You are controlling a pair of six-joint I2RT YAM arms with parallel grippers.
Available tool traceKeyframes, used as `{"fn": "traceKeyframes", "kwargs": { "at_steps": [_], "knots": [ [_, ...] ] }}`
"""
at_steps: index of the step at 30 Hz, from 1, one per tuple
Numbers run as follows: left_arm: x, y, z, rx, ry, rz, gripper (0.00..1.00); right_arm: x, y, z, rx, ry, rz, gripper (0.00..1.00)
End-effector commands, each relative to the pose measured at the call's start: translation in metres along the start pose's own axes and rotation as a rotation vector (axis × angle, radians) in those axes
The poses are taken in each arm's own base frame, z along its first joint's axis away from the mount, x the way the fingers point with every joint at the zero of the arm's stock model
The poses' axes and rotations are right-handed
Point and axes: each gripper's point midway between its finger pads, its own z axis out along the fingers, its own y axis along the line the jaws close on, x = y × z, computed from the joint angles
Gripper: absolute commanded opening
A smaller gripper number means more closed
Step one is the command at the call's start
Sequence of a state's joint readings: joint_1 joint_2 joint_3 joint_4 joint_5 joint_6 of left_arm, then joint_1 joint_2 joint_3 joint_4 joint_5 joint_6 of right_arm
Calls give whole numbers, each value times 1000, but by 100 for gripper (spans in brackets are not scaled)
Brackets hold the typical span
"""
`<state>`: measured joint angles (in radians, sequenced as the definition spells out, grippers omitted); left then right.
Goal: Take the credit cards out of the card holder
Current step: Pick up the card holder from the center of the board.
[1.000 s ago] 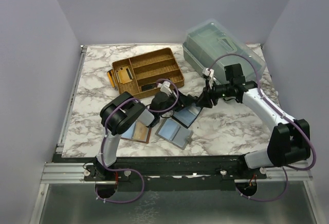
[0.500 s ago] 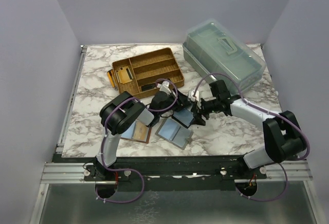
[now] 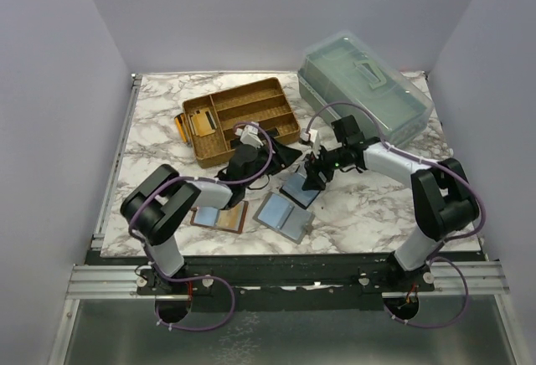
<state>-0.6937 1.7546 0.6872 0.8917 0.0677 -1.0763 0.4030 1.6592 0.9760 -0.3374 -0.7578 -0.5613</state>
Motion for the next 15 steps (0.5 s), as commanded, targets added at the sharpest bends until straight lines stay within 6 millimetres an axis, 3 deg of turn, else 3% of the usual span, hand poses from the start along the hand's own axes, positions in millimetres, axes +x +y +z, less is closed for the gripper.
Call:
{"fn": "traceKeyframes", "kwargs": {
  "at_steps": [1, 7, 12, 15],
  "knots": [
    [-9, 19, -31, -114, -34, 139, 60, 12, 5, 6, -34, 75, 220, 70],
    [-8, 23, -76, -140, -42, 150, 64, 21, -1, 10, -1, 106, 272, 72],
    [-1, 33, -104, -151, -59, 54, 87, 32, 8, 16, -14, 154, 269, 75],
    [2, 33, -111, -141, -55, 34, 92, 32, 6, 20, 15, 177, 243, 76]
  ]
}}
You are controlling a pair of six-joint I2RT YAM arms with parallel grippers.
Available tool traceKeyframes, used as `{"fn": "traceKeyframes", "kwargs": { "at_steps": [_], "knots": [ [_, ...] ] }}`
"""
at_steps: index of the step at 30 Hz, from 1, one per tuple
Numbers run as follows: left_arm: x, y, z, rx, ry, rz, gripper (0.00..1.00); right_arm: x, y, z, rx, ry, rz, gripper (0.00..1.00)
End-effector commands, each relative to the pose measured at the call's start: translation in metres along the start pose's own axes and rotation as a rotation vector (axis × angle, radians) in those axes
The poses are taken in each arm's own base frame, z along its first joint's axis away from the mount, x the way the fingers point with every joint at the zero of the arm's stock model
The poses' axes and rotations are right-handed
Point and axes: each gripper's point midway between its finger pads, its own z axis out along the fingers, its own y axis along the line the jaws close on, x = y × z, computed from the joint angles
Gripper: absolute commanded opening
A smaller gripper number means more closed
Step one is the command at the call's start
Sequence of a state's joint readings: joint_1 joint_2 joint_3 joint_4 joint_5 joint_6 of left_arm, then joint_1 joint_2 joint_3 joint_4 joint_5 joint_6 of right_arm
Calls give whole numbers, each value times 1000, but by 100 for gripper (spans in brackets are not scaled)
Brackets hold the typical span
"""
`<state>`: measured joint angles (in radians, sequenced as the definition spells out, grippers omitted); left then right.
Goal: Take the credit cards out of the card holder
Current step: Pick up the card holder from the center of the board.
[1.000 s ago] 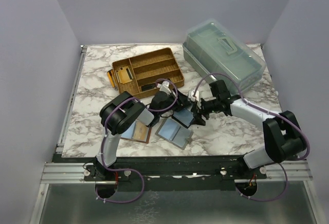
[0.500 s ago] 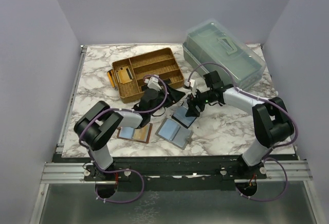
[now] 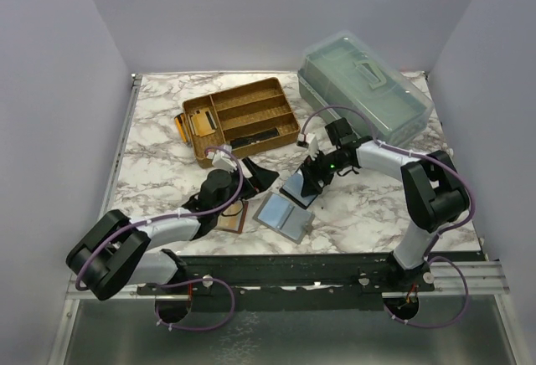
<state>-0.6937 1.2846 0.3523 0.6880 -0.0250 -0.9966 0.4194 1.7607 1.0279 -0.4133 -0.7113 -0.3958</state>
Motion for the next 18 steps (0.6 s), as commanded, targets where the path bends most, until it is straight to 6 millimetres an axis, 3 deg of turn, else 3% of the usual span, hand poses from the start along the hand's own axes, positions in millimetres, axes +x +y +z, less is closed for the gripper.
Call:
{"fn": "traceKeyframes", "kwargs": {
  "at_steps": [1, 8, 14, 18],
  "knots": [
    [2, 9, -11, -27, -4, -46, 92, 9, -1, 6, 46, 68, 1, 77],
    [12, -10, -12, 42, 70, -63, 91, 12, -5, 7, 69, 86, 2, 76],
    [19, -23, -2, 90, 126, -62, 89, -1, 15, 3, -26, 46, 18, 77],
    [21, -28, 1, 108, 137, -60, 88, -3, 13, 1, -18, 36, 24, 77]
  ]
}}
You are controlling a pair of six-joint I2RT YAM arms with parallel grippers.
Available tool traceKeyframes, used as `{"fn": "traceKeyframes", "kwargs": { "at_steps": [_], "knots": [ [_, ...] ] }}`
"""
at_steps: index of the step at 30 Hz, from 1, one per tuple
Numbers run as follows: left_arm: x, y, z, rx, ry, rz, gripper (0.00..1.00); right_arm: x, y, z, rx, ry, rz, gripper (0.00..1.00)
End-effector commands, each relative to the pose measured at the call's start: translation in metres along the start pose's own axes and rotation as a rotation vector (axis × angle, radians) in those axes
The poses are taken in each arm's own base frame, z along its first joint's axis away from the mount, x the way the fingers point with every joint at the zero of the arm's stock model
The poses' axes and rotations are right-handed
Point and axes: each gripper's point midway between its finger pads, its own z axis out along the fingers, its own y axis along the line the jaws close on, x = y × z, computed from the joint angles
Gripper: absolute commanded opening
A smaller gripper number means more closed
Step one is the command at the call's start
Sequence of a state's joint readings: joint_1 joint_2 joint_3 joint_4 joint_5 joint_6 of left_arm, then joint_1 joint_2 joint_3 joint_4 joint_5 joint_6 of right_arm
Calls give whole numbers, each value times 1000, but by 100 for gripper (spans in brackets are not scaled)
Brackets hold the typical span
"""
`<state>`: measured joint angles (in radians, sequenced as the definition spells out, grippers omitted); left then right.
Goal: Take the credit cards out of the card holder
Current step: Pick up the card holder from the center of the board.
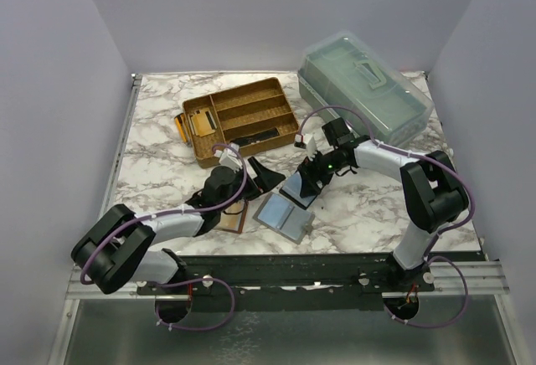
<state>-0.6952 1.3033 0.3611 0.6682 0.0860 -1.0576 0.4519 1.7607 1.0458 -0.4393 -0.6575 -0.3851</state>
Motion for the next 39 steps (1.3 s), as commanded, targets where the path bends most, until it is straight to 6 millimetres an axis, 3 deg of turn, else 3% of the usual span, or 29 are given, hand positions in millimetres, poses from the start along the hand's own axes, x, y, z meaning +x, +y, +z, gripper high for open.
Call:
{"fn": "traceKeyframes", "kwargs": {
  "at_steps": [1, 15, 33, 39],
  "knots": [
    [2, -21, 6, 77, 30, 4, 88, -3, 9, -2, -44, -1, 33, 77],
    [13, -22, 31, 110, 60, -76, 80, 12, -6, 6, 14, 50, 55, 75],
    [18, -21, 40, 123, 70, -95, 76, -4, 11, 0, -77, -6, 86, 46],
    [17, -24, 48, 137, 72, -95, 76, -3, 14, 0, -122, -11, 114, 45]
  ]
}}
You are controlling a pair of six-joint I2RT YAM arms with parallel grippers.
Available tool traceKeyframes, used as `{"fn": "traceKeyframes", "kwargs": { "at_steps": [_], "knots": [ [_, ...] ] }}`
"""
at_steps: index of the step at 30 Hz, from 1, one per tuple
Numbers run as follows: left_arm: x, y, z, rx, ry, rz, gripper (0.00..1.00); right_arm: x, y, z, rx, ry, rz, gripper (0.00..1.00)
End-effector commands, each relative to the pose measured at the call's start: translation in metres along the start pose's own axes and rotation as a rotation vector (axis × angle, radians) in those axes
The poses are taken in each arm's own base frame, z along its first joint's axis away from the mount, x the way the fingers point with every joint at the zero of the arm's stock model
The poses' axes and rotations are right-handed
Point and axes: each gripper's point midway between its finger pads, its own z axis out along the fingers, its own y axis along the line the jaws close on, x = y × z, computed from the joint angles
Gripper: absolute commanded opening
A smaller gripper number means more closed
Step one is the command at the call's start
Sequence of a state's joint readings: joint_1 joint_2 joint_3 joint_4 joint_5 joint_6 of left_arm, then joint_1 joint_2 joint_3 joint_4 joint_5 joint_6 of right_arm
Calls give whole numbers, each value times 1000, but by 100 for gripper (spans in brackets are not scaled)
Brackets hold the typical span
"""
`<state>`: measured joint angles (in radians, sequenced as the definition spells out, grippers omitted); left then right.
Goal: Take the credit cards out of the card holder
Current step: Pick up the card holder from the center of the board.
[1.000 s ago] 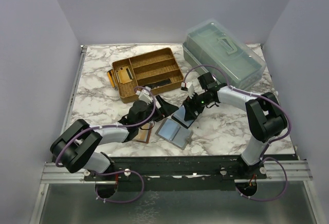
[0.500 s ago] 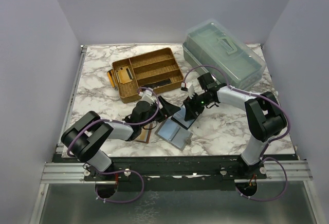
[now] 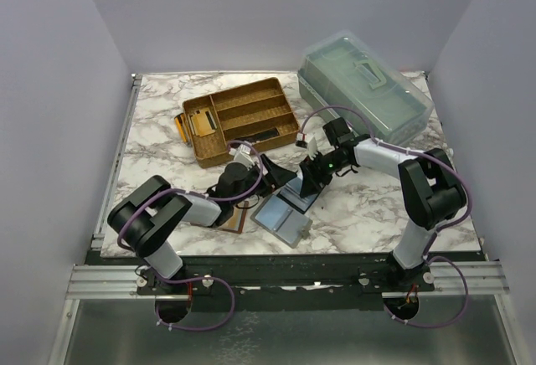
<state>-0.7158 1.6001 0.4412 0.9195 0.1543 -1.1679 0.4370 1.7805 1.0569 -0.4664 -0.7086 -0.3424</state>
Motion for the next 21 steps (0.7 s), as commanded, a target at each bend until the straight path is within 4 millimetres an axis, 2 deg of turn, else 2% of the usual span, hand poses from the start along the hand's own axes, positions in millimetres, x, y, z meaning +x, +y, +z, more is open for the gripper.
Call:
{"fn": "traceKeyframes", "kwargs": {
  "at_steps": [1, 9, 14, 21],
  "knots": [
    [-1, -20, 11, 69, 11, 8, 76, -4, 9, 1, -80, -10, 42, 45],
    [-2, -11, 18, 42, -2, 0, 74, -2, 10, 3, -97, -6, 56, 43],
    [-9, 0, 15, -7, -55, -25, 73, -2, 9, 3, -96, -5, 57, 43],
    [-15, 4, 13, -44, -82, -12, 74, 0, 9, 5, -103, 1, 62, 42]
  ]
}}
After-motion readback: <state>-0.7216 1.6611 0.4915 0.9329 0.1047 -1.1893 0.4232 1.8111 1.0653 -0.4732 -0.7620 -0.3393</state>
